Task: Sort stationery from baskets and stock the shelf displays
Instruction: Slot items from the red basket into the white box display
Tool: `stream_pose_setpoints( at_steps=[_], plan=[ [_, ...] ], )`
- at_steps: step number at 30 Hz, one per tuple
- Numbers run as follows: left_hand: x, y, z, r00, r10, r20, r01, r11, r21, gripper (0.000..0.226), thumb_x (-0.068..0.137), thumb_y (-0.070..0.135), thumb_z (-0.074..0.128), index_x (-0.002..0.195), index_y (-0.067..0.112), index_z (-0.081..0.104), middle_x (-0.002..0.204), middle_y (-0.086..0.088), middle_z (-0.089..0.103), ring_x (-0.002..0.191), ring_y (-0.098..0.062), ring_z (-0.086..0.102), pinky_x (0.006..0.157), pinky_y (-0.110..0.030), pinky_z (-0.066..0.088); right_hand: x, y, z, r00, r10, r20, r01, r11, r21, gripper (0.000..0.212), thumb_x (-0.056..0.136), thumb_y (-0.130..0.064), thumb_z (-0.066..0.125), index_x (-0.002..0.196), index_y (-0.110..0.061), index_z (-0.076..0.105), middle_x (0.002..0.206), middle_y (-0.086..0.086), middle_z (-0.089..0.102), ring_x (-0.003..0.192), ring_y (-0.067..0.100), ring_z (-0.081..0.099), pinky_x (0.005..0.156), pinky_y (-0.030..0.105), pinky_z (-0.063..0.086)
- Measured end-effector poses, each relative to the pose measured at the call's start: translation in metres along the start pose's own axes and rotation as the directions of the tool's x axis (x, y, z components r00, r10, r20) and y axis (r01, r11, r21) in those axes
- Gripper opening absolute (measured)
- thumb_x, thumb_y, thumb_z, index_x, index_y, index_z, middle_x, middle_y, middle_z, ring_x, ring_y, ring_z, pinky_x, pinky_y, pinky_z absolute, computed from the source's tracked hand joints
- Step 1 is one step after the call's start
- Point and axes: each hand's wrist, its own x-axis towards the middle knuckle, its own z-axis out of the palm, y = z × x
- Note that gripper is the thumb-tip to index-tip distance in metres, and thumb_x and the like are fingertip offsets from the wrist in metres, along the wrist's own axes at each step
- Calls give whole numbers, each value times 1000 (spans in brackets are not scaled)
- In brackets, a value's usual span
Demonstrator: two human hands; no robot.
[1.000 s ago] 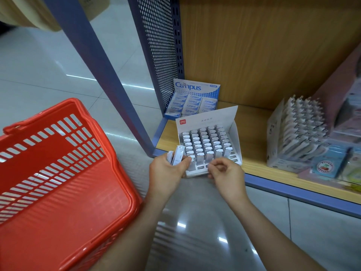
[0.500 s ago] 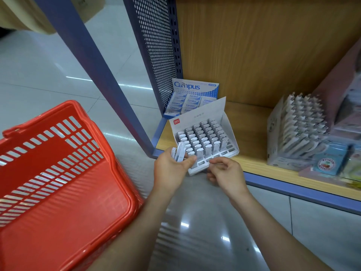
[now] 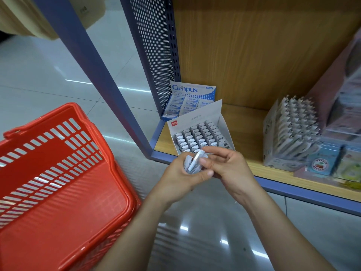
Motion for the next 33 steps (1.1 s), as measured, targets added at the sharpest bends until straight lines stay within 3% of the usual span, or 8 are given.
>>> stream_pose_setpoints(
  at_steps=[3, 10, 13, 21, 24, 26, 30, 33],
  plan=[
    [-6, 11, 4, 993, -99, -58, 88, 983, -161, 15, 97, 22, 58, 85, 13, 59, 66, -7, 58, 44, -13, 37, 42, -18, 26, 1, 2, -6, 1000, 11, -11, -10, 995, 98, 44, 63, -10, 74, 106, -5, 66, 81, 10, 73, 67, 18, 66, 75, 33, 54],
    [0, 2, 2, 922, -99, -375, 69, 993, -94, 22, 95, 22, 60, 76, 11, 57, 61, -4, 59, 42, -13, 46, 41, -22, 33, 7, -9, -20, 985, -97, -142, 87, 993, -79, 14, 83, 3, 69, 94, -6, 70, 66, 2, 69, 57, 11, 62, 55, 20, 52],
    [4, -10, -5, 853, -2, -522, 39, 997, 59, 27, 89, 20, 67, 67, 13, 53, 54, 1, 52, 47, -11, 42, 47, -25, 35, 19, -14, -35, 951, -262, -165, 196, 921, -337, 18, 85, 1, 69, 85, -16, 72, 68, -2, 72, 63, 13, 65, 67, 24, 56],
    [15, -12, 0, 866, 20, -500, 78, 982, 174, 18, 83, 18, 75, 68, 20, 64, 49, 20, 56, 45, 0, 46, 50, -17, 36, 28, 10, -27, 884, -467, 30, 332, 580, -744, 16, 85, -7, 71, 100, -13, 75, 83, -13, 66, 75, 14, 68, 76, 29, 55],
    [17, -17, 0, 855, 23, -518, 76, 983, 169, 17, 83, 19, 74, 69, 20, 65, 49, 20, 56, 46, 0, 46, 51, -17, 37, 28, 12, -24, 933, -359, -14, 244, 664, -707, 18, 89, -9, 66, 102, -21, 73, 67, -11, 61, 53, 10, 65, 60, 31, 59],
    [16, -19, 1, 854, 28, -520, 74, 982, 175, 17, 84, 19, 74, 68, 20, 65, 48, 19, 55, 46, 0, 46, 50, -15, 36, 29, 14, -20, 944, -325, -49, 210, 712, -670, 19, 87, -11, 66, 91, -30, 70, 64, -2, 63, 56, 14, 68, 64, 36, 59],
    [15, -21, 2, 850, 19, -526, 73, 985, 153, 21, 84, 19, 73, 66, 23, 63, 49, 20, 55, 46, 2, 46, 50, -15, 35, 26, 15, -20, 905, -424, -16, 258, 579, -773, 10, 80, -27, 76, 81, -29, 66, 63, -8, 60, 55, 5, 56, 58, 17, 44],
    [16, -24, -2, 831, 21, -556, 78, 985, 154, 20, 83, 18, 74, 66, 21, 63, 47, 19, 53, 44, 0, 44, 49, -15, 35, 21, 11, -25, 885, -464, -38, 227, 501, -835, 7, 83, -18, 72, 80, -23, 68, 62, -9, 60, 55, 2, 54, 55, 17, 39]
  ],
)
